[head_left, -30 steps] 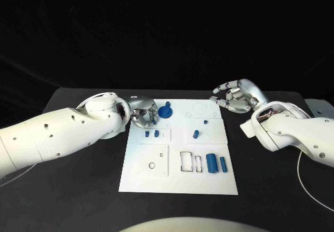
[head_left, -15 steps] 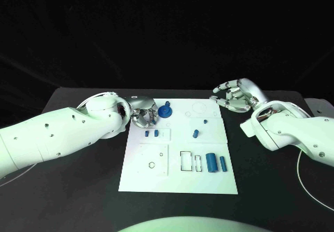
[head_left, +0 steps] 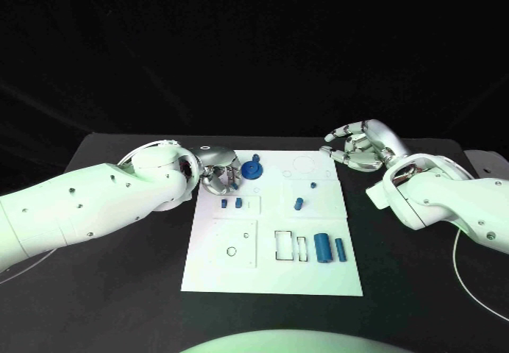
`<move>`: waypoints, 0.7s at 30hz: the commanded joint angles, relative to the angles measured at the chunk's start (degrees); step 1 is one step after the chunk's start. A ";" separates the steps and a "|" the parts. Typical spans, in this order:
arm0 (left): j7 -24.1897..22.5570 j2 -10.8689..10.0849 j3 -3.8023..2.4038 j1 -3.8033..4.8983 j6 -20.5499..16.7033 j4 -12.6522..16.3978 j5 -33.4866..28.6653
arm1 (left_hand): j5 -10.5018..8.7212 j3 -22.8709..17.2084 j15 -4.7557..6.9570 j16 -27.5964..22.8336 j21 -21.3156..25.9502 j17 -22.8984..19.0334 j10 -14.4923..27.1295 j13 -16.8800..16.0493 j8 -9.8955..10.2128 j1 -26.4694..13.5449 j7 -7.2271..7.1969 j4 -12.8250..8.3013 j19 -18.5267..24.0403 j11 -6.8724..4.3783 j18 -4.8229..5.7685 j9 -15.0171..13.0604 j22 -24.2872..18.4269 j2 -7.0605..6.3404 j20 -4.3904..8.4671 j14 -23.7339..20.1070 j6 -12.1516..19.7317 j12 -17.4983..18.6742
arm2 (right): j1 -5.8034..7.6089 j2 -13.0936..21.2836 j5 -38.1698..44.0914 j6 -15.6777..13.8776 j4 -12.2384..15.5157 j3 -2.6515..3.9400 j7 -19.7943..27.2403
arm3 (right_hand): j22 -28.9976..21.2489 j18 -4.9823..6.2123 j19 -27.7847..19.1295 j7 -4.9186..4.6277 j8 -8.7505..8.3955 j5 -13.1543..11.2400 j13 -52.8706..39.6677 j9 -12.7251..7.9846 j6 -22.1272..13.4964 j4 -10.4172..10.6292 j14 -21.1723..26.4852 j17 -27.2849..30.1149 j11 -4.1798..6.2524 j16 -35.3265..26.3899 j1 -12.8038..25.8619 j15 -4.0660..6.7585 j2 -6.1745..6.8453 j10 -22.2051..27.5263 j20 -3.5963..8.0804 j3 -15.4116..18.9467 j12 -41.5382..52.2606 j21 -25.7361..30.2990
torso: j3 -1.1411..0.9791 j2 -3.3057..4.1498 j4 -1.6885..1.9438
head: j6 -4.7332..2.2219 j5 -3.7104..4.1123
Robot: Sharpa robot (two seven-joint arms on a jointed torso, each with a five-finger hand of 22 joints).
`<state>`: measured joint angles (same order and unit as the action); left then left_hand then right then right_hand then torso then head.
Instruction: Assemble the parts on the task board
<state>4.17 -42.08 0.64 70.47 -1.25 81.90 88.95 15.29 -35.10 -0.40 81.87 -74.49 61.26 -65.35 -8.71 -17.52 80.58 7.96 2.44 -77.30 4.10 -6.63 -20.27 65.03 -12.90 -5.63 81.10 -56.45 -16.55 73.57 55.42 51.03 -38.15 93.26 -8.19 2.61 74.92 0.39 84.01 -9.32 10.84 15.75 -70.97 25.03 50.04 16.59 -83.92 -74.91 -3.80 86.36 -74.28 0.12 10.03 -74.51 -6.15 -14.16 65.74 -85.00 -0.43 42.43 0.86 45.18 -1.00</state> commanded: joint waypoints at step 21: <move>-0.36 0.12 0.04 -0.03 1.28 -0.01 -0.12 | -0.24 0.77 -0.35 0.11 0.46 -0.90 1.59 0.61 2.18 -1.97 0.81 0.17 0.69 1.05 0.82 0.74 -1.03 -1.15 -0.15 -0.21 1.85 2.62 | -0.04 -0.07 0.36 0.24 -0.06 0.00 0.37 | 11.64 0.98 3.44 0.54 0.45 0.21 0.32 -0.13 -0.14 -0.22 -4.17 -8.36 -0.03 -0.34 0.40 0.34 0.05 -0.15 0.66 -0.52 -0.09 0.43 | 0.00 0.02 -0.02 | 0.21 0.10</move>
<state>4.11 -42.03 0.68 70.45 -0.80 81.80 88.92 15.30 -34.69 -0.41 81.87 -74.26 60.45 -64.30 -8.16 -15.73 79.07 8.78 2.53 -77.09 5.14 -6.64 -19.60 64.09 -13.96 -5.84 81.09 -54.77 -14.32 73.56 55.39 51.03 -38.15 93.19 -8.19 2.60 74.94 0.39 84.01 -9.11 11.08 15.75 -70.70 24.95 49.83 16.35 -83.92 -74.90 -3.80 86.36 -74.28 0.12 10.03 -74.51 -5.73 -14.40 65.74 -84.76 -0.44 42.45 0.86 45.38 -0.91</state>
